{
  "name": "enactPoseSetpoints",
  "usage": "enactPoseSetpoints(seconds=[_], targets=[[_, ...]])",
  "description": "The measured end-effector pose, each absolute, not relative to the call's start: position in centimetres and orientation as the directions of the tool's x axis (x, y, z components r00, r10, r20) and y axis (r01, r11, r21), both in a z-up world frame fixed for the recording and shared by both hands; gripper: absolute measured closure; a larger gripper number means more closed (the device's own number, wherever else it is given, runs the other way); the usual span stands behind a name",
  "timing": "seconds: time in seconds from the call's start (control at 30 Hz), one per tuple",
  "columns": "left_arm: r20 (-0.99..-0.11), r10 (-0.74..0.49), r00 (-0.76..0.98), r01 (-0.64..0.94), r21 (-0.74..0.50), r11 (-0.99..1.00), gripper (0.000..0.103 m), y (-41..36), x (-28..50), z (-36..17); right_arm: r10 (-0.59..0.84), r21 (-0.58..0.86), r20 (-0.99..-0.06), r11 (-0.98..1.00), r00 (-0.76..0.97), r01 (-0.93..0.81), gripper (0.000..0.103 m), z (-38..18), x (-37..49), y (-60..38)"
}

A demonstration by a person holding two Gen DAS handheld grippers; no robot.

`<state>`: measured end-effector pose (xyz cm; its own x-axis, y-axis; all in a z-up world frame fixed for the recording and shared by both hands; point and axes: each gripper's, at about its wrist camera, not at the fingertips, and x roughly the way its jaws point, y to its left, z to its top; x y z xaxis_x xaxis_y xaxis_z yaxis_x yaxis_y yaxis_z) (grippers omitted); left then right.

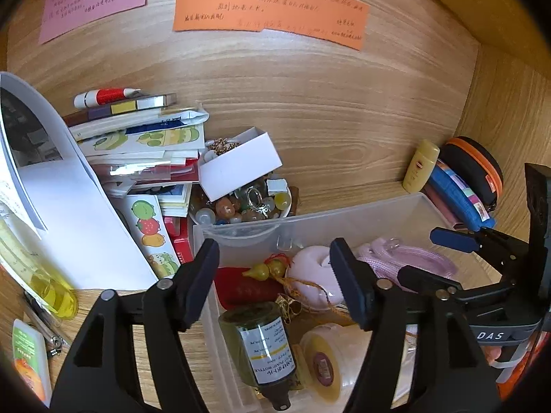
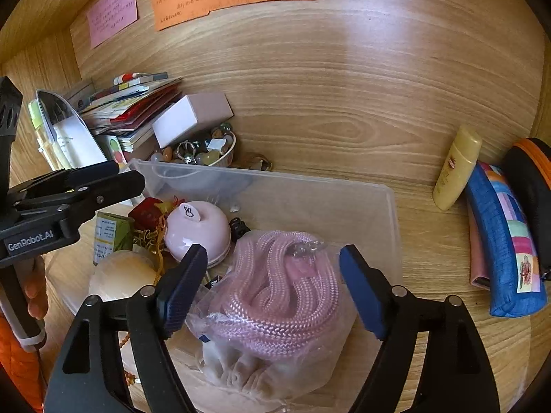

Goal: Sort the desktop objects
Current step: 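Open left gripper over bin dropping gourd while right gripper releases rope bag into bin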

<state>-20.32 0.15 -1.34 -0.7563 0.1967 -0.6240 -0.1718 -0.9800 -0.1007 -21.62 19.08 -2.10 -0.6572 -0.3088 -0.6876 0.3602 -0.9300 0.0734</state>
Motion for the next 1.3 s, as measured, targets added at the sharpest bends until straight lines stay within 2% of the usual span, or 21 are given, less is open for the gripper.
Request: enactPoseSetpoints(seconds=[0.1,0.27,0.43,0.7,0.97,1.3], targets=[[-0.616,0.208,-0.76,-0.179,-0.109,-0.978,0.032,0.2,-20.0,-1.1,-0.329,0.094,-0.685,-0.925,-0.65,0.369,0.026,-2.0,-21.6,19.0],[-0.59,0.203,-0.781,-0.183,-0.095,-0.979,0.024,0.6,-18.7,-0.3,-0.369,0.135,-0.649,-0.916,-0.665,0.377,0.026,-0.7,-21.0,19.7],[-0.551,0.221,-0.805,-0.186,-0.119,-0.975,0.017,0.7,-16.7,0.7,-0.353,0.129,-0.604,-0.928,-0.714,0.35,0.02,1.0,-19.8,20.9],[-0.465,0.167,-0.869,-0.148,-0.077,-0.986,0.002,0.6,-13.0,3.5,-0.369,0.174,-0.573,-0.927,-0.732,0.331,0.018,3.0,-17.0,23.6],[-0.447,0.148,-0.882,-0.125,-0.081,-0.989,0.001,1.1,-10.4,3.4,-0.315,0.086,-0.578,-0.941,-0.753,0.327,0.016,2.9,-12.9,25.1],[-0.507,0.179,-0.843,-0.177,-0.052,-0.983,0.001,3.2,-7.2,1.3,-0.248,-0.003,-0.611,-0.949,-0.752,0.316,0.015,0.9,-8.3,27.3]])
